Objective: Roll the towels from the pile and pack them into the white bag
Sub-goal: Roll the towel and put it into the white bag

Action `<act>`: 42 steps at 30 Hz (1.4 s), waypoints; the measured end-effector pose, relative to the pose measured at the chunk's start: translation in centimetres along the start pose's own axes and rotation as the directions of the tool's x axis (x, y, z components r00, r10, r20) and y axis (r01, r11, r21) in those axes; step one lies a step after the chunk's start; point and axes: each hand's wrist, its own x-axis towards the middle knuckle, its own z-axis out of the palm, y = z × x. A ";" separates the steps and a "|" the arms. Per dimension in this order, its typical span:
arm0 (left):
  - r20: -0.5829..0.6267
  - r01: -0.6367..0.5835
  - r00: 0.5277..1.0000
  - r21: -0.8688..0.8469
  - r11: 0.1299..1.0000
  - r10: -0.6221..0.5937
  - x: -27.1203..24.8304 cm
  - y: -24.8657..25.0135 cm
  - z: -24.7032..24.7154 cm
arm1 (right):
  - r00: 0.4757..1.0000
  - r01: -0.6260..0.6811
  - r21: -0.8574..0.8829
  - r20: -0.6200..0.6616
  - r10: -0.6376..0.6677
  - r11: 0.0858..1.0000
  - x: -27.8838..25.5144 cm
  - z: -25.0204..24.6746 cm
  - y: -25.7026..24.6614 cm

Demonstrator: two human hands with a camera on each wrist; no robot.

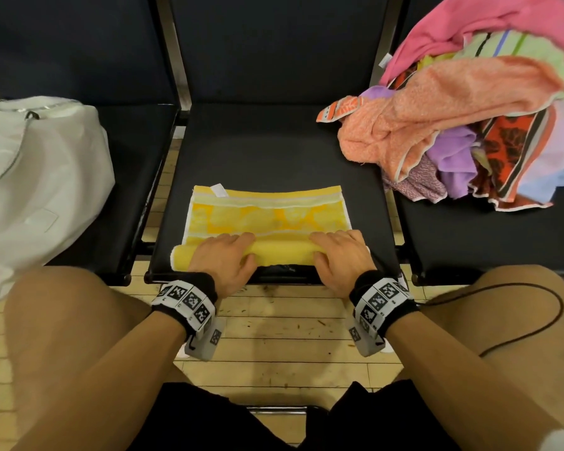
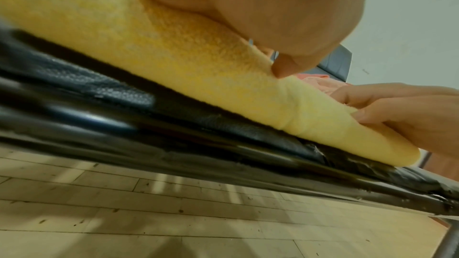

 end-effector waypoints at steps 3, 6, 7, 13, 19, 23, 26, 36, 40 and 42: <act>0.001 0.021 1.000 -0.011 1.000 -0.021 0.0 0.4 0.1 | 1.000 -0.023 -0.062 0.019 0.024 0.998 -0.1 0.0 -0.2; -0.087 0.022 0.996 0.041 0.999 -0.018 0.2 0.2 0.4 | 0.993 -0.026 -0.035 -0.112 0.022 0.999 -0.1 0.4 -0.2; -0.133 0.013 0.991 0.046 0.999 -0.007 0.3 0.2 0.5 | 0.988 -0.002 -0.024 -0.157 -0.002 1.000 0.0 0.6 -0.3; -0.176 -0.026 0.984 0.062 0.998 0.037 -0.3 0.7 1.5 | 0.990 0.082 0.034 -0.119 -0.077 0.996 -0.5 1.4 -1.3; -0.088 -0.004 0.996 0.068 0.998 0.010 -0.5 0.3 1.5 | 0.998 0.021 0.011 -0.058 -0.020 1.000 -0.2 1.4 -1.1; -0.037 0.027 0.999 0.067 0.997 -0.025 -0.4 0.7 0.8 | 1.000 -0.020 -0.043 0.014 0.021 0.999 0.3 0.7 -1.0; 0.030 0.043 0.999 0.012 0.999 -0.043 -0.6 0.9 0.7 | 0.994 -0.053 -0.063 0.088 0.059 0.997 0.3 0.3 -1.1; -0.257 -0.052 0.963 0.123 0.991 0.083 -0.6 0.6 1.7 | 0.982 0.073 -0.030 -0.173 -0.077 0.997 -0.1 1.3 -0.9; -0.192 0.011 0.981 0.089 0.996 0.006 -0.9 1.1 1.6 | 0.999 0.014 -0.009 -0.050 -0.014 1.000 -0.5 1.2 -1.3; -0.123 0.030 0.992 0.106 0.994 -0.017 -0.9 1.2 1.6 | 0.999 0.012 -0.024 -0.036 -0.013 1.000 -0.5 1.4 -1.2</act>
